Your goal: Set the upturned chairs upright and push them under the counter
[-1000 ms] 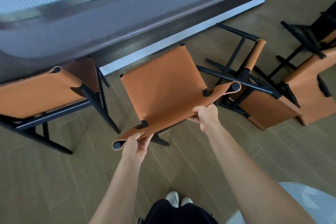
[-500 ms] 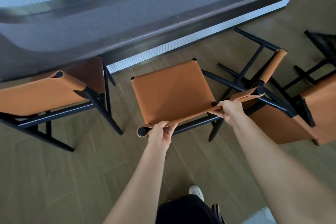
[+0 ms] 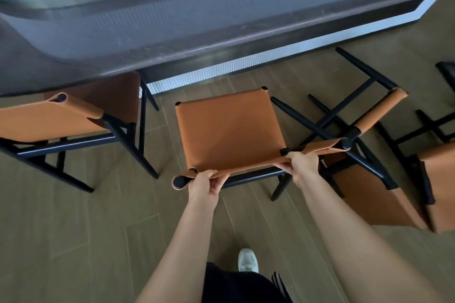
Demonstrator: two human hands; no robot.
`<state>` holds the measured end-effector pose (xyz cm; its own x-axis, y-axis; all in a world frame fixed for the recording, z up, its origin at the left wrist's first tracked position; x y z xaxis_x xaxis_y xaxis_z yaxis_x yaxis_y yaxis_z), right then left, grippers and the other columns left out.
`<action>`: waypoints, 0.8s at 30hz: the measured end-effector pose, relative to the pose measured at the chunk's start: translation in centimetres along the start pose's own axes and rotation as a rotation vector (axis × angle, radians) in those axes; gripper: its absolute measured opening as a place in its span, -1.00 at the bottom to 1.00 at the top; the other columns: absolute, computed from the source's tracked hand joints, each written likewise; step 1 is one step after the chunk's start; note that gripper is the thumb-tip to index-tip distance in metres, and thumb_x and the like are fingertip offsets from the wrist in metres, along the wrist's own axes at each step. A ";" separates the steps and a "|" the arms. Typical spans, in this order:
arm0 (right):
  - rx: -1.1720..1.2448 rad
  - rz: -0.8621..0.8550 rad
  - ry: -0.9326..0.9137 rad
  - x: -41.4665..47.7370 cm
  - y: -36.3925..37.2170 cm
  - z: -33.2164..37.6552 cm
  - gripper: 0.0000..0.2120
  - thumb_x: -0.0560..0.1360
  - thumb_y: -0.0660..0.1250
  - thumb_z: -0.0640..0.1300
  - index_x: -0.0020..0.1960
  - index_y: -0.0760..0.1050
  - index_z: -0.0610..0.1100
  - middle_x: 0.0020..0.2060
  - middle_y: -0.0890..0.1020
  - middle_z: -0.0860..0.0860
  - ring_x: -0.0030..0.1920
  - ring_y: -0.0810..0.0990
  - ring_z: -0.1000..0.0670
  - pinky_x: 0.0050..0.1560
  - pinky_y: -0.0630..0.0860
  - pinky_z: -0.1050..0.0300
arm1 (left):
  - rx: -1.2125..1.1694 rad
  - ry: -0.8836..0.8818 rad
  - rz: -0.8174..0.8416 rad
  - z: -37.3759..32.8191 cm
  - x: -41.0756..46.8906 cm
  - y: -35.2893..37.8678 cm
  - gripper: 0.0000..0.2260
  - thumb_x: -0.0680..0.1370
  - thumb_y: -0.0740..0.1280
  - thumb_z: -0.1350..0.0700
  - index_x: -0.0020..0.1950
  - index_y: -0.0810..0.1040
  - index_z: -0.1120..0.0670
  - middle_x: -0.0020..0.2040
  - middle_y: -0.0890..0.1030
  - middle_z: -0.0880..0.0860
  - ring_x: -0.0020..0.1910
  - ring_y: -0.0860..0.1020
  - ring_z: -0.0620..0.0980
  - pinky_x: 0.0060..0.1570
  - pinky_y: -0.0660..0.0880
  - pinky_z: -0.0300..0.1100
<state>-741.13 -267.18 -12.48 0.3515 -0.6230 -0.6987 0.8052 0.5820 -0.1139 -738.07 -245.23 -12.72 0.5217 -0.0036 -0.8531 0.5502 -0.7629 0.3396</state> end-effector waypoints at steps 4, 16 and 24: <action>0.054 0.024 -0.029 0.1 -0.3 -0.3 -0.76 0.53 0.22 -0.45 -0.12 0.32 -0.14 -0.12 0.55 -0.13 -0.17 0.67 -0.18 -0.43 0.63 0.06 | -0.001 0.018 -0.011 0.2 0.1 0.0 -0.82 0.50 0.20 0.51 -0.04 0.42 0.26 -0.10 0.57 0.23 -0.12 0.60 0.24 0.06 0.56 0.14; 0.013 0.021 -0.013 0.1 -0.5 -0.2 -0.77 0.53 0.24 -0.43 -0.16 0.35 -0.13 -0.15 0.56 -0.09 -0.22 0.69 -0.17 -0.43 0.62 0.10 | 0.074 0.020 -0.031 0.2 0.4 -0.1 -0.86 0.52 0.23 0.47 -0.11 0.43 0.25 -0.10 0.57 0.25 -0.10 0.60 0.22 0.03 0.57 0.12; -0.013 0.048 0.006 0.2 -0.8 0.0 -0.80 0.52 0.28 -0.42 -0.10 0.38 -0.14 -0.08 0.60 -0.13 -0.17 0.69 -0.20 -0.46 0.59 0.14 | 0.065 0.018 0.003 0.2 0.7 -0.5 -0.84 0.49 0.25 0.50 -0.12 0.44 0.26 -0.29 0.60 0.20 -0.29 0.64 0.19 -0.30 0.64 0.07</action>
<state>-741.76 -267.73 -12.52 0.3867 -0.5915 -0.7076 0.7810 0.6180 -0.0898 -738.15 -245.03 -13.56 0.5352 0.0048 -0.8447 0.5055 -0.8030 0.3157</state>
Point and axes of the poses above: each hand's wrist, its own x-axis towards the middle knuckle, its own y-axis out of the palm, z = x × y, the point moved 1 cm from there along x, towards the middle knuckle
